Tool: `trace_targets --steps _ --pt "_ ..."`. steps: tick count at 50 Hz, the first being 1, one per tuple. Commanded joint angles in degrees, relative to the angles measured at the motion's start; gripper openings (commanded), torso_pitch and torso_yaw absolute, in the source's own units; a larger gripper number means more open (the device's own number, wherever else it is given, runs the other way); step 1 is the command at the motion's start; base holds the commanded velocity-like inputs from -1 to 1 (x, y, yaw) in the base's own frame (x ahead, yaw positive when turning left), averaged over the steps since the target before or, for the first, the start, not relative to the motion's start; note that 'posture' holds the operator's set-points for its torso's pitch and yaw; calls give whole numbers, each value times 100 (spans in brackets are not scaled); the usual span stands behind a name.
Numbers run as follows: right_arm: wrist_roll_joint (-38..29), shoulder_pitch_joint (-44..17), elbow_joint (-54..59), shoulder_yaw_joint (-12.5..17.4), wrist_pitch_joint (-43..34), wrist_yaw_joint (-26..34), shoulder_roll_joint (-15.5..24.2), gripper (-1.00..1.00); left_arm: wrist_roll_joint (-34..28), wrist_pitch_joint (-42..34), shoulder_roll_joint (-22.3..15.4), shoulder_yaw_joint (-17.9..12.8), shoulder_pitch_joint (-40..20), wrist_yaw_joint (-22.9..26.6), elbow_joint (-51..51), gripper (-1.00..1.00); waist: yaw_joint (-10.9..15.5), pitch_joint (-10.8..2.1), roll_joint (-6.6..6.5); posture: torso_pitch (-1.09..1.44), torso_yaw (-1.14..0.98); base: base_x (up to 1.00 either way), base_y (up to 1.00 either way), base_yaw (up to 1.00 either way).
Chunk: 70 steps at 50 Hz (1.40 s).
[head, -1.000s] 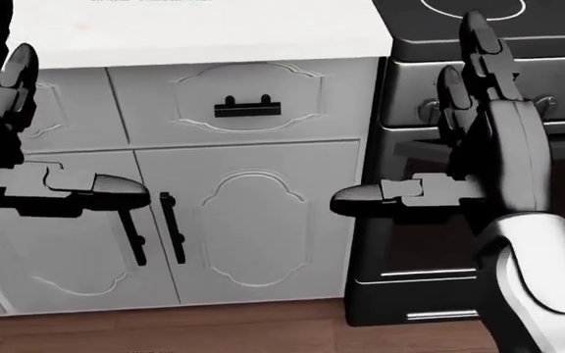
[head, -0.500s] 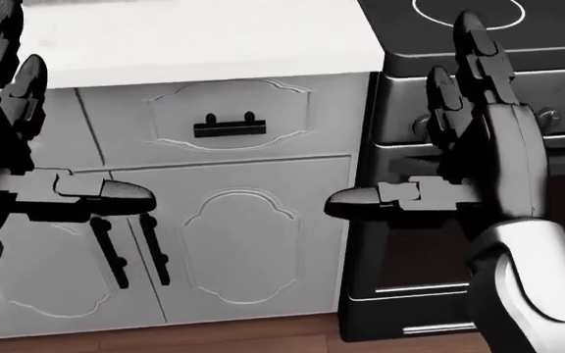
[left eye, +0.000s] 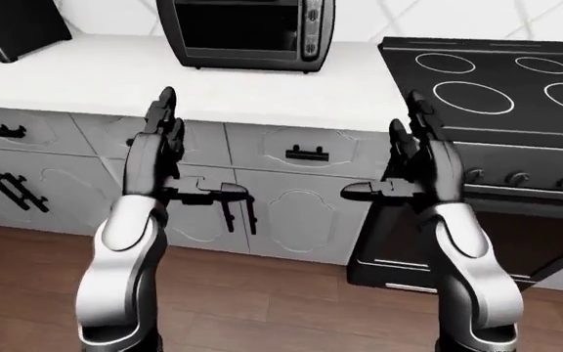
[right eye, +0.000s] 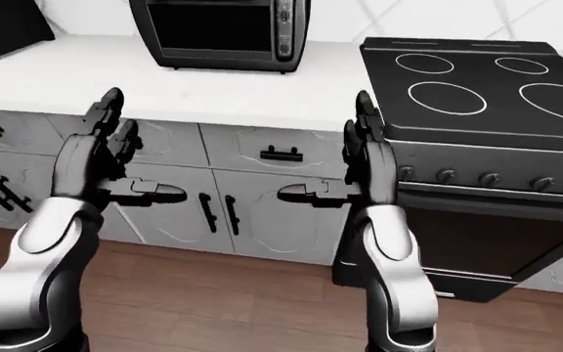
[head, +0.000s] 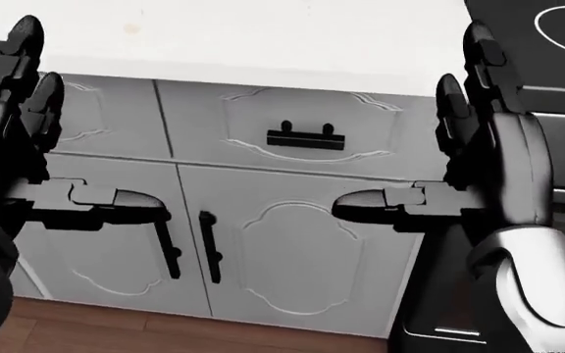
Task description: Open the toaster oven door.
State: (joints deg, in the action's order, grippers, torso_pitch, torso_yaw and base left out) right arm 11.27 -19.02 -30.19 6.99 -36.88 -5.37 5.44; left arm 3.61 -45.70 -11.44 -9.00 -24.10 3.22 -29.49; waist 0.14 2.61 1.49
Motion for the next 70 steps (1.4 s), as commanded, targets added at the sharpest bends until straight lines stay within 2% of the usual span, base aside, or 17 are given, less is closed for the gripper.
trace_targets --steps 1,6,9,18,22,31,33,35,36,38,44,46,48,57,61,64,70 --pt "57 -228 -291 -68 261 49 10 100 -52 250 -105 -168 -230 -49 -309 100 40 -197 34 0 0 12 0 0" --pt "103 -255 -384 -47 175 17 31 100 -67 230 -90 -143 -240 -47 -322 100 -16 -115 -246 0 0 17 0 0" --pt "133 -257 -391 -22 177 9 41 100 -70 220 -91 -141 -249 -41 -320 100 -57 -169 -703 0 0 23 0 0" --pt "213 -307 -480 25 99 -45 98 100 -92 272 -65 -134 -212 -35 -300 100 46 -108 -278 0 0 23 0 0" --pt "247 -287 -507 52 110 -69 110 100 -95 381 -56 -145 -153 -23 -234 100 98 -191 228 0 0 24 0 0" --pt "242 -234 -460 34 205 -73 103 100 -97 386 -51 -141 -146 -24 -245 100 -35 -56 -146 0 0 23 0 0" --pt "245 -234 -480 37 194 -82 103 100 -95 360 -52 -141 -152 -26 -267 100 -68 -70 -332 0 0 23 0 0" --pt "244 -241 -480 35 189 -89 105 100 -92 346 -56 -149 -162 -28 -269 100 -89 -202 -687 0 0 25 0 0" --pt "253 -251 -490 39 176 -95 105 100 -92 348 -59 -150 -171 -29 -261 100 -17 -158 -497 0 0 23 0 0" --pt "263 -259 -497 38 162 -104 102 100 -93 342 -62 -142 -181 -31 -263 100 -13 -125 -575 0 0 23 0 0" --pt "273 -251 -501 45 174 -105 111 100 -107 271 -51 -107 -205 -40 -304 100 58 -103 -266 0 0 23 0 0" --pt "278 -231 -493 49 201 -100 108 100 -106 267 -45 -116 -190 -39 -318 100 85 -111 -96 0 0 23 0 0" --pt "278 -221 -503 48 205 -105 109 100 -103 282 -43 -127 -177 -35 -319 100 94 -197 227 0 0 24 0 0" --pt "294 -174 -498 54 260 -106 101 100 -93 366 -49 -153 -149 -37 -266 100 -34 -78 -128 0 0 24 0 0" --pt "296 -183 -472 50 261 -119 98 100 -86 373 -55 -156 -158 -41 -249 100 -94 -186 -623 0 0 24 0 0" --pt "301 -171 -469 52 270 -125 93 100 -85 365 -55 -151 -155 -45 -254 100 -40 -136 -595 0 0 24 0 0" --pt "317 -196 -489 63 227 -159 103 100 -87 449 -55 -152 -128 -40 -197 100 51 -127 -302 0 0 24 0 0"
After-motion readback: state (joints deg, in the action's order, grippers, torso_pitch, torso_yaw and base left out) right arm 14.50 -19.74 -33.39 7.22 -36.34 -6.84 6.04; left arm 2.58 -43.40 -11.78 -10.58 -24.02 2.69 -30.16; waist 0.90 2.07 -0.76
